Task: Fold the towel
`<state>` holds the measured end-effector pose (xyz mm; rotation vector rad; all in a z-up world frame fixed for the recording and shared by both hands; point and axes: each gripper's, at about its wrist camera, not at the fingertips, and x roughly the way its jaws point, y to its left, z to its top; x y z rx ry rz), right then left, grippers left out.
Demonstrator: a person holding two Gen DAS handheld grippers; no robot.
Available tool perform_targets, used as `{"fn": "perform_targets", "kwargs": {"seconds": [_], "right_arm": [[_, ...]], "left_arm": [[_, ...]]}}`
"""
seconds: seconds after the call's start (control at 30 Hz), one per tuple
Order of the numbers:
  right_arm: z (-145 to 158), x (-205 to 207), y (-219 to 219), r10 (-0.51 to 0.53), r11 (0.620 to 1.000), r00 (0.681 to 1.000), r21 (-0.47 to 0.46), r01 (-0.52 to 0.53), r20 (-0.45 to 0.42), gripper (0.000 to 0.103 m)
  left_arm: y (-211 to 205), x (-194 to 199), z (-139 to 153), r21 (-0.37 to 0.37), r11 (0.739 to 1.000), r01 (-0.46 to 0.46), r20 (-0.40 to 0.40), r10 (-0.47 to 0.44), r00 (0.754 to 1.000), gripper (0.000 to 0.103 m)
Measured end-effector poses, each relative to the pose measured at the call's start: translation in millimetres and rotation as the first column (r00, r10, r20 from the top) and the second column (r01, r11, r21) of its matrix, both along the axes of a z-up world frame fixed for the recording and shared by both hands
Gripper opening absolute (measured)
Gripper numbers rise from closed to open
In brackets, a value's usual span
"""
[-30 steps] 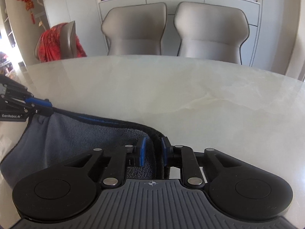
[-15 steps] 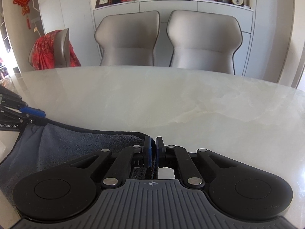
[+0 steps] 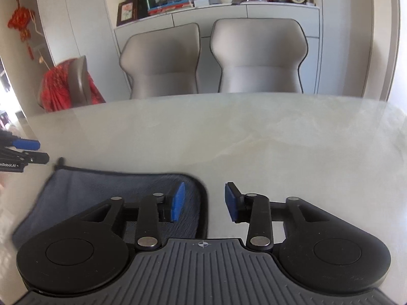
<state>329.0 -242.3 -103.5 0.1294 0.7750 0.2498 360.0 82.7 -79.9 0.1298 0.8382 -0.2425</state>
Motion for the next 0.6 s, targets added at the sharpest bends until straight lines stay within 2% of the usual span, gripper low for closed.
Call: {"fn": "perform_targets", "kwargs": {"seconds": [0.07, 0.13, 0.2, 0.27, 0.37, 0.47, 0.6], "right_arm": [[-3.8, -19.6, -0.3, 0.005, 1.000, 0.999, 0.021, -0.004, -0.045, 0.041], [-8.1, -32.3, 1.6, 0.003, 1.000, 0.997, 0.014, -0.002, -0.073, 0.041], [-14.7, -47.9, 4.0, -0.009, 1.000, 0.994, -0.012, 0.008, -0.107, 0.041], [-18.3, -54.6, 3.2, -0.020, 1.000, 0.992, -0.004, 0.020, -0.127, 0.041], [-20.3, -55.2, 0.7, -0.044, 0.999, 0.989, 0.023, 0.048, -0.141, 0.043], [-20.5, -51.0, 1.0, -0.055, 0.998, 0.988, 0.030, 0.060, -0.143, 0.044], [-19.9, -45.2, 9.7, -0.036, 0.999, 0.990, -0.004, 0.035, -0.140, 0.044]], "left_arm": [[4.7, -25.5, -7.4, -0.075, 0.996, -0.044, -0.058, 0.040, 0.998, 0.058], [6.9, -38.9, -16.8, -0.079, 0.994, -0.073, -0.089, 0.066, 0.994, 0.058], [-0.4, -61.5, -30.0, -0.050, 0.993, -0.107, -0.125, 0.100, 0.987, 0.058], [-0.9, -67.2, -34.6, -0.061, 0.989, -0.138, -0.146, 0.128, 0.981, 0.058], [1.4, -71.8, -38.2, -0.108, 0.976, -0.191, -0.186, 0.169, 0.968, 0.067], [-1.8, -64.6, -42.9, -0.090, 0.971, -0.224, -0.201, 0.202, 0.958, 0.071], [-17.6, -63.3, -47.7, -0.001, 0.981, -0.196, -0.190, 0.192, 0.963, 0.072]]}}
